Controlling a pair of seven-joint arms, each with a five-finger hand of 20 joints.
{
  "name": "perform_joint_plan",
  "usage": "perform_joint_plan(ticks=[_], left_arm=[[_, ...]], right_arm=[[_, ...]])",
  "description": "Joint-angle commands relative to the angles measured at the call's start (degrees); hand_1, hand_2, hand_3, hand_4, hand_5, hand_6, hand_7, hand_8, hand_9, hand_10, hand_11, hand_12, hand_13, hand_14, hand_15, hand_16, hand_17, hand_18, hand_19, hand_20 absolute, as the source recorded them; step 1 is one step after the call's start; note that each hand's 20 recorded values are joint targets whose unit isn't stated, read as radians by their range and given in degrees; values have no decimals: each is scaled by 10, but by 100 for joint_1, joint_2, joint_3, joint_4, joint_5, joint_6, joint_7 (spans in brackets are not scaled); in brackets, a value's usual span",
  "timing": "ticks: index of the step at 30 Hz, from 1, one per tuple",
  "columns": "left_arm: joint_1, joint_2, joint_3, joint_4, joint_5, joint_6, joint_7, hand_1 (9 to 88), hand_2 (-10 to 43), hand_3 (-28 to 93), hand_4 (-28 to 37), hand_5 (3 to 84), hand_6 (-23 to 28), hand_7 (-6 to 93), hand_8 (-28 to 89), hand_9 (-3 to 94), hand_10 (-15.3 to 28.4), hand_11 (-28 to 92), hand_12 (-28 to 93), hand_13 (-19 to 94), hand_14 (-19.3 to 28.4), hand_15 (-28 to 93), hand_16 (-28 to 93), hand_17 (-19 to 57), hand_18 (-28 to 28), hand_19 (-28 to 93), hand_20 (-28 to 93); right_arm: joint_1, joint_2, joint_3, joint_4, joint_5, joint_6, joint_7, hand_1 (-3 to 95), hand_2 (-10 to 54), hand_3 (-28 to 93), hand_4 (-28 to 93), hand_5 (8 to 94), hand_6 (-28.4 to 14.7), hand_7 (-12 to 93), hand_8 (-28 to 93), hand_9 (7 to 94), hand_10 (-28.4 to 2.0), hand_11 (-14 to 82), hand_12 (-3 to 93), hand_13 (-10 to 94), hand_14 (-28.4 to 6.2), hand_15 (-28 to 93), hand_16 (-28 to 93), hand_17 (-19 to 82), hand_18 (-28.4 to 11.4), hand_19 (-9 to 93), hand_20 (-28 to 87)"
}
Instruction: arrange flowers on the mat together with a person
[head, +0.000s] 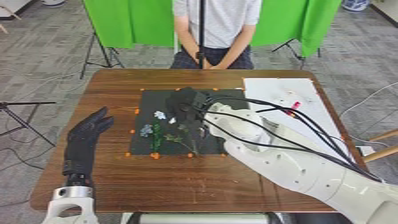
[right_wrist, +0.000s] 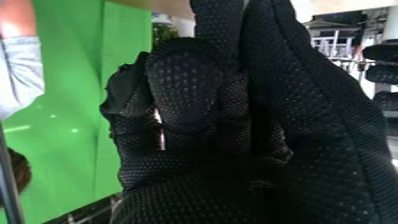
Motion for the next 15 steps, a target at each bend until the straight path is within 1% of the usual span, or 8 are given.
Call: perform_joint_plan(ticks=[1, 2, 5, 7, 11, 15], left_arm=[[63, -17, 43, 34, -13, -55, -41, 211, -57, 719, -205, 465, 33, 111, -60, 478, 141, 160, 128, 374, 164, 133, 5, 65, 108, 67, 151], [80, -24, 39, 25, -15, -56, -38, 211, -57, 719, -206, 465, 33, 111, -60, 478, 141, 160, 128, 374, 164, 133, 5, 65, 108, 67, 151], [37, -6, 41, 41, -17, -57, -51, 211, -58, 720, -205, 465, 33, 111, -60, 477, 140, 160, 128, 374, 164, 133, 4, 65, 108, 68, 152], [54, -10, 35, 35, -13, -36, -53, 210, -58, 721, -204, 465, 33, 111, -60, 477, 141, 160, 128, 374, 164, 133, 5, 65, 109, 68, 152], [40, -12, 35, 38, -10, -41, -78, 211, -58, 720, -205, 465, 33, 111, -60, 477, 140, 160, 128, 374, 164, 133, 4, 65, 108, 68, 151], [56, -15, 38, 30, -12, -46, -56, 211, -58, 720, -204, 465, 33, 111, -60, 477, 140, 160, 127, 373, 165, 133, 4, 65, 108, 68, 151]], right_arm=[[-44, -88, -102, -90, -144, -281, 9, 620, -95, 579, -242, 784, 38, 252, 57, 869, -92, 77, 450, 827, -44, 600, 316, 400, -198, 811, 508], [-59, -97, -94, -98, -143, -332, -5, 618, -95, 580, -242, 784, 38, 252, 57, 869, -92, 77, 450, 826, -44, 600, 316, 400, -199, 811, 508], [-58, -89, -98, -96, -140, -340, 35, 611, -95, 579, -241, 783, 38, 249, 54, 868, -93, 74, 447, 824, -45, 600, 316, 398, -201, 809, 509], [-67, -91, -65, -94, -127, -398, 17, 606, -95, 580, -240, 781, 37, 247, 52, 864, -94, 72, 444, 822, -46, 599, 316, 395, -202, 808, 510], [-89, -96, 1, -79, -158, -440, -10, 592, -95, 589, -245, 772, 34, 237, 51, 855, -95, 67, 432, 817, -45, 599, 317, 392, -203, 805, 512], [-104, -62, 6, -94, -218, -497, -40, 584, -95, 583, -242, 763, 32, 226, 40, 842, -98, 66, 409, 813, -46, 599, 316, 392, -203, 803, 513]])
